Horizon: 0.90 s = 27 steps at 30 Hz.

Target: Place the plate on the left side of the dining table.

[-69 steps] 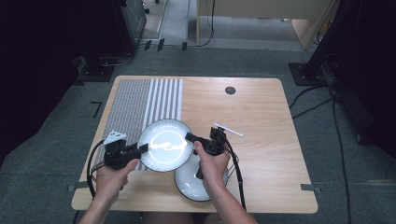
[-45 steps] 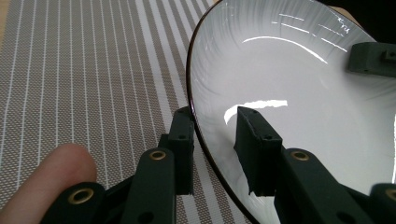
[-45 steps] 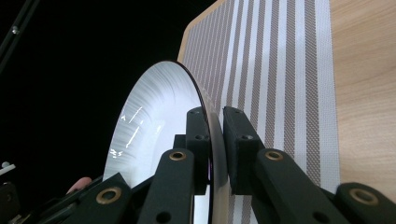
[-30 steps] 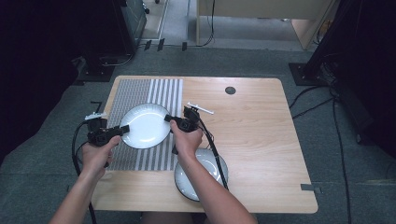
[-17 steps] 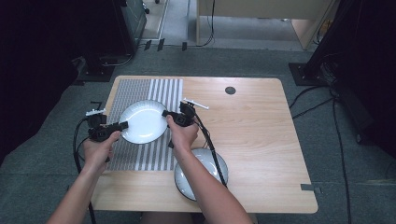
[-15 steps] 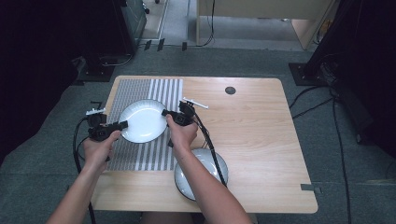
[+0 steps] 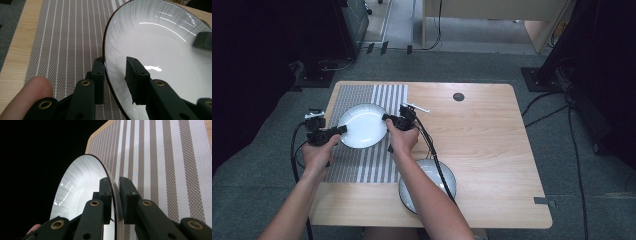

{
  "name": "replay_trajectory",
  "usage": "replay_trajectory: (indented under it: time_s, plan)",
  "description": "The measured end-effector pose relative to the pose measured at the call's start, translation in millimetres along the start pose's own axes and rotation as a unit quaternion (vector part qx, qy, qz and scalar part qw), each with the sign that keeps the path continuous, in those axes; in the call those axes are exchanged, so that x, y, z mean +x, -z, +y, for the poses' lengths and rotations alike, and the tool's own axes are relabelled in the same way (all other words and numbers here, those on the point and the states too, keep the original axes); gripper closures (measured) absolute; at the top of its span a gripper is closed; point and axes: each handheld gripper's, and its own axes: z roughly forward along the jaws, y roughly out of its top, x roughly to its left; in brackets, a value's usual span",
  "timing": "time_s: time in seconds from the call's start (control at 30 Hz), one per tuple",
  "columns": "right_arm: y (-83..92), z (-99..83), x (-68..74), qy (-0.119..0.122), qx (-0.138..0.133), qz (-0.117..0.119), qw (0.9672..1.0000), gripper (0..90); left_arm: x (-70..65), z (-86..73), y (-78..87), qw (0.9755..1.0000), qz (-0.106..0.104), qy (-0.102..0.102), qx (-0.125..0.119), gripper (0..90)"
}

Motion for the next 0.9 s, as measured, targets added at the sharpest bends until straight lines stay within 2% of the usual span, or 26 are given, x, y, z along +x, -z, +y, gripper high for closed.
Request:
replay_trajectory:
  time_s: [0.33,0.57,0.63,0.9]
  plan:
    - [-21.6,2.3,-11.4,0.000,0.004,-0.008,1.0000,80.7,8.4,0.1,-20.5,0.9999,0.007,0.006,0.009,70.1]
    - [-36.3,7.5,-19.5,0.007,0.004,-0.012,0.9999,78.9,13.9,7.9,-40.6,0.9996,0.017,0.010,0.019,71.9]
    - [-38.7,9.3,-22.2,0.003,0.004,-0.010,0.9999,78.0,15.1,9.4,-43.8,0.9997,0.011,0.013,0.019,73.8]
    - [-49.6,13.3,-29.9,-0.010,0.004,-0.017,0.9998,76.7,19.3,11.7,-61.2,0.9991,0.019,0.021,0.031,73.5]
